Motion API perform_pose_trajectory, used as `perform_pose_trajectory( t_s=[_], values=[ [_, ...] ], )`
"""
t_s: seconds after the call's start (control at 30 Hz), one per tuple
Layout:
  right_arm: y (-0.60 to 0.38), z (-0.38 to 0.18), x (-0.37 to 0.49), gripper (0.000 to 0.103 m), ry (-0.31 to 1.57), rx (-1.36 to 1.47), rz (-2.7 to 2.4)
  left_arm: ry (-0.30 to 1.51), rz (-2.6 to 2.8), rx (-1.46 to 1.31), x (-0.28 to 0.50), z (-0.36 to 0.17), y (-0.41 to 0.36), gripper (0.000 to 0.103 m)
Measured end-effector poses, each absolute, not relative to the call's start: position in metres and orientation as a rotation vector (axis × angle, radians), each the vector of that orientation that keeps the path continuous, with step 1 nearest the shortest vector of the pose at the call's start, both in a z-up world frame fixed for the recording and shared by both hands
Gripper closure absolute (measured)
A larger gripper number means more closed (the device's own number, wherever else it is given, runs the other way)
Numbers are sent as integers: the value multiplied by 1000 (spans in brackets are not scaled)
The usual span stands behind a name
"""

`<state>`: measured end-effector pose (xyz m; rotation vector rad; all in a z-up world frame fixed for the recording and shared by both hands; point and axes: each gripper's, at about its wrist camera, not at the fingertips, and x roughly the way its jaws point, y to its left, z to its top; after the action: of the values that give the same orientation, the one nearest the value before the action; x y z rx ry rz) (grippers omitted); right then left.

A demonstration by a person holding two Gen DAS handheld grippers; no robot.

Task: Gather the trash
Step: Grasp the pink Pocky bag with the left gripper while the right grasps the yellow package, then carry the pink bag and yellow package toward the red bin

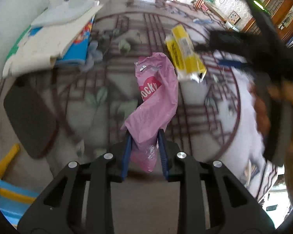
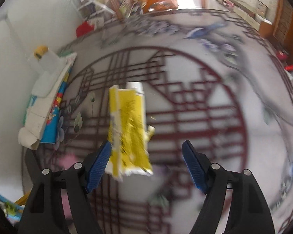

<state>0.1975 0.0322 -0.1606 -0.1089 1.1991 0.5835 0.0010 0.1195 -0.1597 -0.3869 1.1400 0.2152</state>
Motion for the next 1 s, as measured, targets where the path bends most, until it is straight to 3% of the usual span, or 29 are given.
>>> perform_pose_trajectory(
  t_s=[0.13, 0.17, 0.2, 0.27, 0.33, 0.57, 0.7, 0.77, 0.83, 1.0],
  values=[
    [67, -183, 201, 34, 1230, -253, 548, 1166, 219, -405, -6, -168, 122, 73],
    [70, -186, 200, 47, 1221, -268, 551, 1162, 221, -400, -7, -167, 122, 72],
    [69, -185, 199, 68, 1211, -267, 558, 1154, 220, -397, -7, -165, 122, 67],
    [64, -182, 197, 73, 1207, -252, 579, 1140, 206, -388, -6, -161, 121, 64],
    [53, -173, 194, 75, 1191, -228, 606, 1125, 204, -374, -3, -157, 121, 51],
    [0, -144, 170, 75, 1159, -182, 642, 1104, 166, -328, 17, -154, 110, 37],
    [-43, -133, 147, 75, 1161, -99, 639, 1126, 166, -314, 30, -165, 110, 40],
    [-66, -126, 131, 75, 1143, -47, 623, 1141, 169, -322, 33, -170, 110, 52],
    [-83, -120, 118, 74, 1124, -8, 599, 1165, 163, -340, 36, -176, 111, 72],
    [-112, -110, 104, 74, 1105, 75, 556, 1123, 163, -335, 38, -164, 99, 78]
  ],
)
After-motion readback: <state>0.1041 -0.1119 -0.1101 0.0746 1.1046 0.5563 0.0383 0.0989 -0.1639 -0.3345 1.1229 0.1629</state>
